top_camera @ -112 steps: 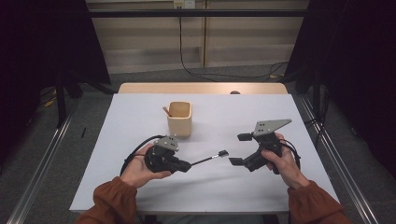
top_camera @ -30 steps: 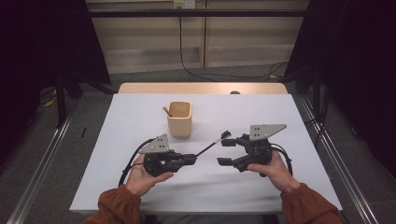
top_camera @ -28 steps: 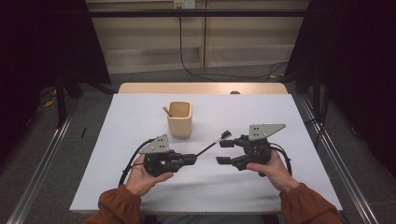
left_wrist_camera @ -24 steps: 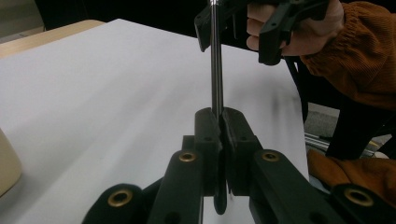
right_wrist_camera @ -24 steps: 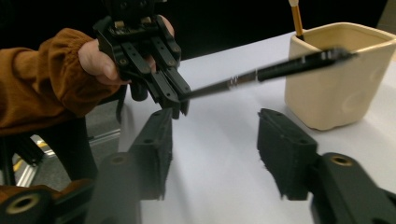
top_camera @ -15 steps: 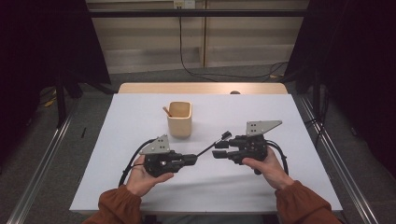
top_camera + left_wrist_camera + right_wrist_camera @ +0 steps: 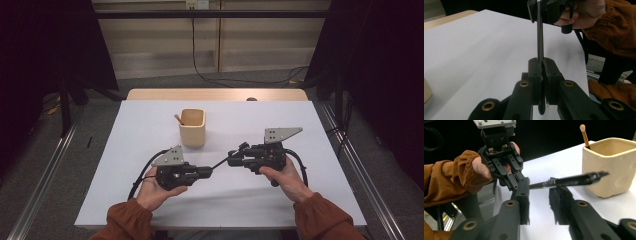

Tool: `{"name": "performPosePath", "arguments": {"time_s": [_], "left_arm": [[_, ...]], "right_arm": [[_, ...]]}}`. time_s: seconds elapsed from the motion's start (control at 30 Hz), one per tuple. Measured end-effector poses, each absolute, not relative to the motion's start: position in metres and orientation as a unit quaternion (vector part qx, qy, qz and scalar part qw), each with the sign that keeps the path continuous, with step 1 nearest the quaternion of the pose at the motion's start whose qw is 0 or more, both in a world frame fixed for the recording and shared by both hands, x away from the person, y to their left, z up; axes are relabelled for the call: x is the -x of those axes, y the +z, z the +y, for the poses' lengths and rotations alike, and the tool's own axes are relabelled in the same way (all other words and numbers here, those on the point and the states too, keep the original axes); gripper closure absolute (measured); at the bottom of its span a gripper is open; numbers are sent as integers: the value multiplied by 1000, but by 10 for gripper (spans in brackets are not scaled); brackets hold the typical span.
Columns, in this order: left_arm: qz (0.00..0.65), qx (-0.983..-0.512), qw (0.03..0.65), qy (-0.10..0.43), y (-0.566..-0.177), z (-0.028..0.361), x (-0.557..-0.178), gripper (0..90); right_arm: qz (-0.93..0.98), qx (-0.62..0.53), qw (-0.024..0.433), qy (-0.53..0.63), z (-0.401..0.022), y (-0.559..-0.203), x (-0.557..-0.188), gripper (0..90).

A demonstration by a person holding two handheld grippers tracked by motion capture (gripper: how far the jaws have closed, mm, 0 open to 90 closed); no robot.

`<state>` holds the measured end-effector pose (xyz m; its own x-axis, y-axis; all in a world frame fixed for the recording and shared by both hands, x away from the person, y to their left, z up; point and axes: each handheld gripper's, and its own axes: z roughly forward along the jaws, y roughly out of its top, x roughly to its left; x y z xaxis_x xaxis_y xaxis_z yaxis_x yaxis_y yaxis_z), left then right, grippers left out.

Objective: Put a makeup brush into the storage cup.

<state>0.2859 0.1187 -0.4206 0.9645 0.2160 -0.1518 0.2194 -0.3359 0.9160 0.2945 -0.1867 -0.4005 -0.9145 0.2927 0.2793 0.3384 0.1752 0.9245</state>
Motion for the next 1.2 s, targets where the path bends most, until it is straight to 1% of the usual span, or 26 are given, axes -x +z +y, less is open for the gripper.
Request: {"name": "performPosePath", "arguments": {"time_s": [0.07,0.2,0.37,0.5,0.6,0.63,0.67,0.8,0.87,0.9,0.93,0.97,1.0,1.07,1.13,1.2], "left_arm": [[132,-819,559,-2,-421,118,-286,856],[127,-821,557,2,-422,117,-285,855],[126,-823,553,7,-424,116,-285,849],[129,-823,553,13,-425,116,-286,825],[135,-819,558,13,-425,116,-287,791],[136,-819,557,15,-425,116,-287,759],[137,-819,557,15,-425,117,-287,752],[150,-815,559,16,-426,118,-289,629],[157,-814,558,21,-425,118,-288,533],[166,-813,558,21,-424,118,-289,464],[168,-812,558,21,-424,119,-289,428],[171,-812,557,24,-424,119,-289,417],[175,-811,557,25,-424,120,-289,387],[185,-809,558,26,-423,121,-288,280],[188,-809,557,27,-422,122,-288,230],[194,-809,555,26,-422,122,-288,156]], "right_arm": [[-765,208,22,-609,-187,-401,-295,736],[-762,207,27,-614,-187,-400,-295,792],[-759,206,39,-616,-187,-400,-295,820],[-755,203,57,-621,-188,-400,-295,847],[-757,199,59,-620,-186,-399,-294,854],[-756,200,59,-621,-187,-398,-294,854],[-755,200,61,-621,-187,-398,-294,854],[-756,202,61,-619,-188,-397,-294,854],[-757,202,62,-618,-189,-397,-294,855],[-758,203,62,-617,-189,-396,-294,855],[-759,205,62,-615,-189,-396,-295,855],[-760,205,62,-613,-189,-395,-295,854],[-762,204,62,-612,-188,-394,-295,855],[-764,204,61,-609,-187,-392,-296,855],[-765,204,59,-608,-187,-390,-297,855],[-769,207,57,-602,-186,-386,-298,855]]}}
